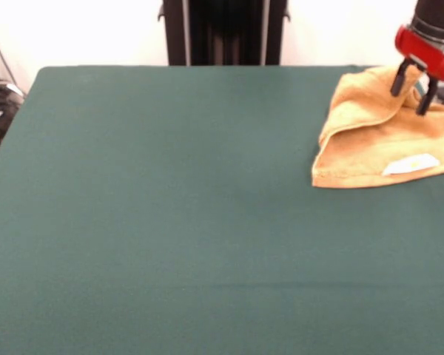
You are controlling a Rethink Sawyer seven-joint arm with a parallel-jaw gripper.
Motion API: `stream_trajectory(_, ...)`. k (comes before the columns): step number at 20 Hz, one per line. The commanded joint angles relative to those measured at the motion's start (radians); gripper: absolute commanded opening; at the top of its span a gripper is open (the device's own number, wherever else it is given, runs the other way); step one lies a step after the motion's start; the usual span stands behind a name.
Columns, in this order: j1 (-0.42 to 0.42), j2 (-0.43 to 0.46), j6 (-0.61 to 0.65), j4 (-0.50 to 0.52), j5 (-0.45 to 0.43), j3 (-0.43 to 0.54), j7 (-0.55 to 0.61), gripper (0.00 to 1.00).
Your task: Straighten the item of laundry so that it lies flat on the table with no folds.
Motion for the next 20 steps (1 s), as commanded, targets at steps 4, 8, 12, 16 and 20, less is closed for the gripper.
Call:
stream_trajectory(4,-0.054,-0.063,0.142,0.138,-0.064,0.067,-0.102,1.0)
stream_trajectory(8,-0.082,-0.022,0.049,0.159,-0.103,0.075,-0.103,1.0)
stream_trajectory(12,-0.082,0.046,-0.03,0.13,-0.146,0.064,-0.066,1.0)
stream_trajectory(16,-0.067,0.096,-0.085,0.102,-0.164,0.058,-0.009,1.0)
stream_trajectory(20,-0.035,0.137,-0.104,0.063,-0.159,0.048,0.045,1.0)
